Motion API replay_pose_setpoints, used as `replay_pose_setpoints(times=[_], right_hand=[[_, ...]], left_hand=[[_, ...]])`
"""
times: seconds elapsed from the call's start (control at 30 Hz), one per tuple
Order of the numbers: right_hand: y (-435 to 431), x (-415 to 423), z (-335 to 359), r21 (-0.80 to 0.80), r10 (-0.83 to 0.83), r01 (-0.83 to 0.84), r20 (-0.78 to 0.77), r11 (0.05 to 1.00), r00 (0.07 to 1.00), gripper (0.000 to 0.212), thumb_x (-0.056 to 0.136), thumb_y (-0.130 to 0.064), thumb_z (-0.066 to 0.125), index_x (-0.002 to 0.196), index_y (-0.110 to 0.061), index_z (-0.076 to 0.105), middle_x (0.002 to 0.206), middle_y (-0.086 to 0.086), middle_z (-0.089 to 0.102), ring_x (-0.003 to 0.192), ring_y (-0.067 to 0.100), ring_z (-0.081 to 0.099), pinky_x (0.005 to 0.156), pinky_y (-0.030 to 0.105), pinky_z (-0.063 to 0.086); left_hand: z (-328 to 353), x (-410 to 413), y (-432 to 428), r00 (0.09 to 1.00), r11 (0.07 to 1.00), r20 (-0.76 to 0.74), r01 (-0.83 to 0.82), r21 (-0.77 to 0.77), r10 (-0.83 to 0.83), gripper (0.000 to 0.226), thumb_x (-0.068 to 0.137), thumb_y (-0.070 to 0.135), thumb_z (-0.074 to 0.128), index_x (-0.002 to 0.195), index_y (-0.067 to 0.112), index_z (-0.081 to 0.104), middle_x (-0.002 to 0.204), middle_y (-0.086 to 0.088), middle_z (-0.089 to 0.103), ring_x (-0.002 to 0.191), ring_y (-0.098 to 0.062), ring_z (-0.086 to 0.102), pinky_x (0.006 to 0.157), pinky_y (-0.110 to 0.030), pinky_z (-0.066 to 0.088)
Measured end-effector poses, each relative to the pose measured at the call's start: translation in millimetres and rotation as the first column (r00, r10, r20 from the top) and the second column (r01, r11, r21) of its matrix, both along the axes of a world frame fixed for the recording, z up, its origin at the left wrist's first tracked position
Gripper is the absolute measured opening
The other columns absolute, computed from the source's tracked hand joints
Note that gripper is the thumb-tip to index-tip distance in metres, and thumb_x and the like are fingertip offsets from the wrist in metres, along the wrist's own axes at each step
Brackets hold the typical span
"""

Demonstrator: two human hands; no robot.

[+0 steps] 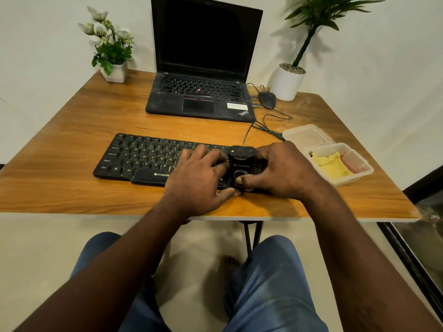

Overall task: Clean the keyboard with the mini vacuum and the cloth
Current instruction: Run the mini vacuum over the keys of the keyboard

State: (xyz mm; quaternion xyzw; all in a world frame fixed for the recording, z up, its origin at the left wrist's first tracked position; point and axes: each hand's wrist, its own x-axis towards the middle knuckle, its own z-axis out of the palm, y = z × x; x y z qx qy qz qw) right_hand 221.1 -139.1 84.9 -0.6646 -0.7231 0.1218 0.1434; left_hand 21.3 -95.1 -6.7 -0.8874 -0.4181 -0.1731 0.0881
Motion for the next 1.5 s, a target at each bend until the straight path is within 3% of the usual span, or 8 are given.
replay_pose_setpoints(times=[0.3, 0.53, 0.87, 1.07, 1.23, 1.33, 1.43, 1.5], right_hand=[[-5.3, 3.8, -2.7, -0.026, 0.011, -0.013, -0.078, 1.000, 0.997, 0.050, 0.073, -0.047, 0.087, 0.117, -0.028, 0.077, 0.090, -0.010, 0.075, 0.080, 0.006, 0.069, 0.073, 0.038, 0.061], [-40.2, 8.5, -40.6, 0.356, -0.051, 0.051, -0.009, 0.933, 0.999, 0.032, 0.075, -0.046, 0.083, 0.099, -0.026, 0.078, 0.077, -0.011, 0.058, 0.071, 0.014, 0.057, 0.057, 0.028, 0.042], [-77.0, 64.6, -66.0, 0.487, -0.342, 0.370, -0.150, 0.791, 0.928, 0.040, 0.076, -0.053, 0.081, 0.094, -0.017, 0.077, 0.074, -0.002, 0.060, 0.066, 0.016, 0.053, 0.061, 0.031, 0.042], [-71.0, 33.3, -73.7, 0.447, -0.173, 0.257, -0.221, 0.857, 0.960, 0.039, 0.076, -0.050, 0.080, 0.103, -0.021, 0.080, 0.090, -0.005, 0.073, 0.082, 0.015, 0.063, 0.068, 0.027, 0.050], [-61.8, 57.4, -51.5, 0.420, -0.366, 0.426, -0.218, 0.802, 0.905, 0.038, 0.075, -0.052, 0.078, 0.098, -0.021, 0.080, 0.083, 0.004, 0.071, 0.073, 0.019, 0.062, 0.064, 0.037, 0.053], [-51.8, 50.2, -39.8, 0.339, -0.255, 0.376, -0.351, 0.862, 0.901, 0.031, 0.077, -0.047, 0.081, 0.102, -0.027, 0.079, 0.087, -0.005, 0.075, 0.076, 0.007, 0.066, 0.067, 0.033, 0.056], [-31.1, 38.4, -32.8, 0.304, -0.164, 0.295, -0.390, 0.906, 0.906, 0.028, 0.078, -0.044, 0.083, 0.101, -0.028, 0.078, 0.086, -0.013, 0.074, 0.077, -0.003, 0.066, 0.062, 0.012, 0.048], [-10.4, 30.8, -28.1, 0.275, -0.134, 0.265, -0.415, 0.924, 0.900, 0.029, 0.078, -0.044, 0.084, 0.102, -0.028, 0.079, 0.087, -0.013, 0.075, 0.080, -0.001, 0.068, 0.066, 0.018, 0.052]], left_hand=[[1.9, -1.0, -1.1, 1.000, 1.000, -0.017, -0.001, -0.028, 0.000, 0.074, 0.090, 0.076, 0.042, 0.138, 0.023, 0.061, 0.136, 0.000, 0.054, 0.119, -0.023, 0.040, 0.097, -0.045, 0.037], [1.1, -1.2, -0.9, 0.999, 0.999, -0.030, 0.022, -0.041, -0.023, 0.067, 0.092, 0.078, 0.031, 0.144, 0.041, 0.052, 0.138, 0.003, 0.050, 0.120, -0.023, 0.039, 0.097, -0.046, 0.037], [0.3, -0.3, -0.7, 0.999, 0.999, -0.031, 0.019, -0.033, -0.020, 0.066, 0.093, 0.080, 0.027, 0.146, 0.047, 0.050, 0.136, 0.005, 0.050, 0.121, -0.021, 0.040, 0.097, -0.046, 0.038], [0.4, 0.6, -2.3, 1.000, 1.000, -0.026, 0.001, -0.026, -0.001, 0.068, 0.093, 0.082, 0.026, 0.145, 0.046, 0.052, 0.137, 0.005, 0.051, 0.122, -0.022, 0.041, 0.096, -0.046, 0.038], [0.5, 0.6, -7.1, 0.998, 1.000, 0.065, -0.019, 0.024, 0.018, 0.076, 0.093, 0.085, 0.021, 0.129, 0.037, 0.069, 0.126, 0.003, 0.061, 0.113, -0.022, 0.046, 0.090, -0.044, 0.038], [-0.9, -0.5, -8.1, 0.989, 0.996, 0.149, -0.038, 0.080, 0.025, 0.069, 0.093, 0.082, 0.037, 0.107, 0.027, 0.076, 0.115, 0.002, 0.064, 0.109, -0.024, 0.048, 0.086, -0.043, 0.039], [-1.9, -1.1, -9.9, 0.985, 0.991, 0.163, -0.079, 0.105, 0.061, 0.066, 0.093, 0.081, 0.042, 0.094, 0.023, 0.073, 0.109, 0.001, 0.064, 0.106, -0.025, 0.049, 0.084, -0.042, 0.038], [-1.2, -2.6, -10.4, 0.979, 0.987, 0.180, -0.119, 0.111, 0.098, 0.063, 0.094, 0.078, 0.044, 0.090, 0.021, 0.072, 0.104, 0.001, 0.065, 0.104, -0.025, 0.050, 0.083, -0.042, 0.038]])
